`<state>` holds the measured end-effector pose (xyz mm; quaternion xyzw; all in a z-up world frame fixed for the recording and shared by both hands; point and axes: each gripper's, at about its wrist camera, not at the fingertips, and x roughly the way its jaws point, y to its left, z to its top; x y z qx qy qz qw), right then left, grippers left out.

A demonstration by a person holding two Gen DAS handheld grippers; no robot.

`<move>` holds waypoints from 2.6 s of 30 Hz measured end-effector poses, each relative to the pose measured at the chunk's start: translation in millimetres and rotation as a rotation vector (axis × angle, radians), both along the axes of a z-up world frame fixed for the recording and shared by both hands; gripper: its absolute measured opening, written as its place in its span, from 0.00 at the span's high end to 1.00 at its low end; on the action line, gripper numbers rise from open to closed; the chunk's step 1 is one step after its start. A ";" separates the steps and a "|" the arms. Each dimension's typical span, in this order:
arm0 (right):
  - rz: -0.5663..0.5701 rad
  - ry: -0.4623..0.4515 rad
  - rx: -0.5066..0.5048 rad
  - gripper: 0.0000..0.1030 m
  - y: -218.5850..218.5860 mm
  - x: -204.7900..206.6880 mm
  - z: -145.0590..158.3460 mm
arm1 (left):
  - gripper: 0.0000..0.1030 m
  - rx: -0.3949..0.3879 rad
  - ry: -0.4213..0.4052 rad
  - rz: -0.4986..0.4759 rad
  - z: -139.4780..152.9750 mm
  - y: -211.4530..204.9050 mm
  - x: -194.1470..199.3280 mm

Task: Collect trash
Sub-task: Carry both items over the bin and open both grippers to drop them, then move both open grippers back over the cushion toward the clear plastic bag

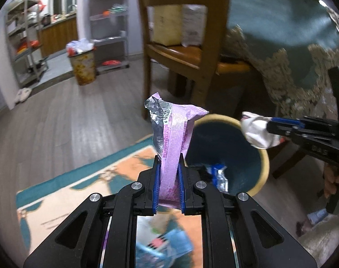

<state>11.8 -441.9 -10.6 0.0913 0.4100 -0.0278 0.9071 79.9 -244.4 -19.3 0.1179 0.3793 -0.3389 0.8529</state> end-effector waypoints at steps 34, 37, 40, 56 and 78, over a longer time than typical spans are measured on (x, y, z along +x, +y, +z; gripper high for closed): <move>-0.133 0.044 0.021 0.51 -61.3 0.8 -37.8 | 0.36 -0.023 0.086 -0.055 -57.3 -84.5 -3.5; -0.133 0.043 0.020 0.49 -57.7 1.5 -32.6 | 0.35 -0.016 0.070 -0.048 -52.1 -75.2 -4.7; -0.130 0.029 0.020 0.35 -50.7 -0.1 -24.5 | 0.32 -0.017 0.057 -0.032 -43.6 -61.7 -5.3; -0.092 -0.072 0.049 0.06 26.7 -23.7 16.3 | 0.11 0.002 -0.074 0.126 13.8 65.3 -38.7; 0.158 0.049 -0.046 0.06 190.4 9.9 -24.3 | 0.11 0.157 0.008 0.474 -28.2 285.2 -36.7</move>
